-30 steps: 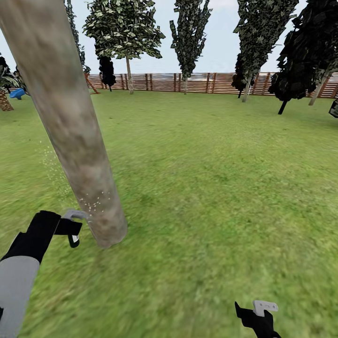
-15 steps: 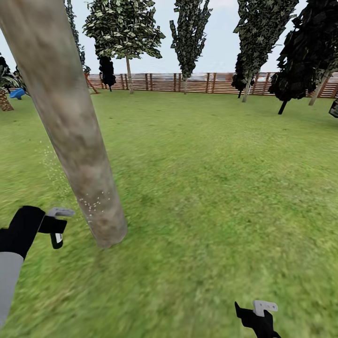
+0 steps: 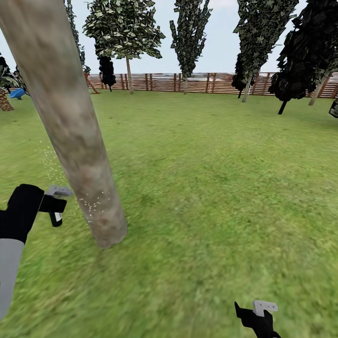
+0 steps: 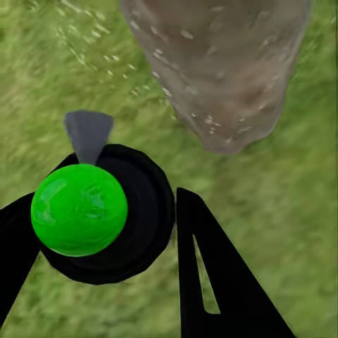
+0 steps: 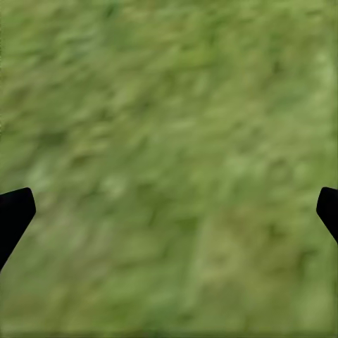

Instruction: In the garden, pick up the pesticide atomizer on the floor and spray pesticide onto both trees until each tree trunk is fully covered.

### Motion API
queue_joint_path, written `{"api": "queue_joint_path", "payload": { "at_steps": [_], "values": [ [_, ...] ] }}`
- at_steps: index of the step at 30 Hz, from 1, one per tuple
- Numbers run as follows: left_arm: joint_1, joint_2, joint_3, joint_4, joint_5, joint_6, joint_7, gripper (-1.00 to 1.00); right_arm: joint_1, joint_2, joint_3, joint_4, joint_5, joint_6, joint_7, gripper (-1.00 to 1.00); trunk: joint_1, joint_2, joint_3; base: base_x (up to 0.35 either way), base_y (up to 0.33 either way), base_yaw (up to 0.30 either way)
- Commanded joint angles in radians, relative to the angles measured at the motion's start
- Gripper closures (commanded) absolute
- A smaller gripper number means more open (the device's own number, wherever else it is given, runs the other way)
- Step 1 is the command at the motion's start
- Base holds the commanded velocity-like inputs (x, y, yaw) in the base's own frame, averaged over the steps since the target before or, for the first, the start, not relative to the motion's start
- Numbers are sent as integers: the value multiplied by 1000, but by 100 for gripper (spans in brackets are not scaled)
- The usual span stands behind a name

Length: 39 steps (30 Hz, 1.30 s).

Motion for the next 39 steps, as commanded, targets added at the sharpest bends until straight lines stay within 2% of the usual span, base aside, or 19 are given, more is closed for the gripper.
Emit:
{"api": "queue_joint_path", "payload": {
  "at_steps": [1, 5, 6, 9, 15, 21, 24, 25, 26, 27, 29, 32, 36, 39],
  "values": [
    [-12, -2, -4, 0, -1, 1, -7, 100, 0, 0, 0, 0, 0, 0, 0, -100, 0, 0, 0, 0, 0, 0],
    [-10, -4, -25, 1, -2, -5, -104, 100, 0, 0, 0, 0, 0, 0, 0, -100, 0, 0, 0, 0, 0, 0],
    [-9, -2, -27, 0, -5, -6, -165, 100, 0, 0, 0, 0, 0, 0, 0, -100, 0, 0, 0, -5, 0, 0],
    [-8, -2, -27, -1, -8, -7, -204, 100, 0, 0, 0, 0, 0, 0, 0, -100, 0, 0, 0, -125, -130, 0],
    [-8, -3, -28, -1, -9, -7, -210, 100, 0, 0, 0, 0, 0, 0, 0, -100, 0, 0, 0, -190, -210, 0],
    [-19, -9, -28, -3, -8, -1, -210, 100, 0, 0, 0, 0, 0, 0, 0, -100, 0, 0, 0, -38, -37, 0],
    [-42, 2, -27, -15, -10, 2, -210, 100, 0, 0, 0, 0, 0, 0, 0, -100, 0, 0, 0, -1, -1, 0],
    [-51, 11, -25, -19, -11, 2, -210, 100, 0, 0, 0, 0, 0, 0, 0, -100, 0, 0, 0, 0, 0, 0],
    [-60, 49, -22, -22, -8, 4, -210, 100, 0, 0, 0, 0, 0, 0, 0, -100, 0, 0, 0, 0, 0, 0],
    [-62, 66, -21, -22, -7, 6, -211, 100, 0, 0, 0, 0, 0, 0, 0, -100, 0, 0, 0, 0, 0, 0],
    [-63, 82, -23, -23, -5, 7, -213, 100, 0, 0, 0, 0, 0, 0, 0, -100, 0, 0, 0, 0, 0, 0],
    [-57, 73, -29, -37, -2, 7, -215, 100, 0, 0, 0, 0, 0, 0, 0, -100, 0, 0, 0, 0, 0, 0],
    [-52, 34, -88, -129, -3, 8, -215, 100, 0, -3, -1, 0, 0, 0, 0, -100, 0, 0, 0, 0, 0, 0],
    [-50, 35, -87, -137, -1, 8, -215, 100, 0, -4, -1, 0, 0, 0, 0, -100, 0, 0, 0, -4, 0, 0]
  ]
}}
